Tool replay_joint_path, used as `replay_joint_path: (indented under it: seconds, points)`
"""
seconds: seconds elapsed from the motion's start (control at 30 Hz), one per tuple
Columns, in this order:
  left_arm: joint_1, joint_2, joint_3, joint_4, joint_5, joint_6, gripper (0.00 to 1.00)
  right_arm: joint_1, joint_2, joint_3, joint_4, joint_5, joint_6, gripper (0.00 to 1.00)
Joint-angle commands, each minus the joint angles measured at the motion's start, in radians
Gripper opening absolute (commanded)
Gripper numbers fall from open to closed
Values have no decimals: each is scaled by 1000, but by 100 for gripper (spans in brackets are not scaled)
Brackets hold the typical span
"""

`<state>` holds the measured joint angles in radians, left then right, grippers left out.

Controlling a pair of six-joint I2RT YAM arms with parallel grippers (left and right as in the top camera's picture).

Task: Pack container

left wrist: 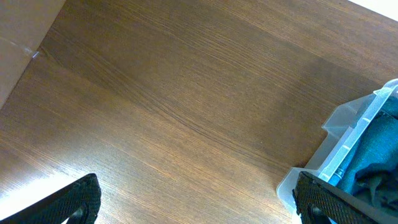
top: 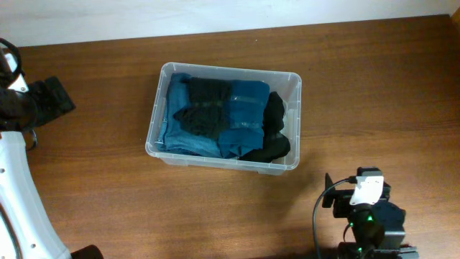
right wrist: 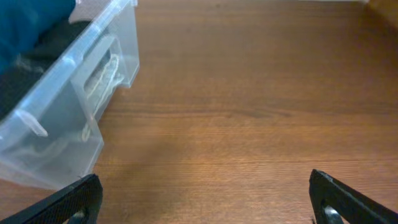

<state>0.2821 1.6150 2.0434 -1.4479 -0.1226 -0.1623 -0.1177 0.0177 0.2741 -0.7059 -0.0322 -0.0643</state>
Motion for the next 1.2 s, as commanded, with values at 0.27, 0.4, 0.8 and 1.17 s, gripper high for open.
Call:
replay_joint_path:
  seconds: [0.27,0.4,0.8,1.17]
  points:
    - [2,-2,0,2,3,-2,100,-7,-14,-115,53,-66,-6,99]
    - [2,-1,0,2,3,-2,100,-7,-14,-115,52,-66,-6,99]
    - [2,-2,0,2,3,-2,100,-7,-14,-115,52,-66,-6,98]
    - [3,-6,0,-2,3,-2,100,-7,-14,-115,52,-65,-6,98]
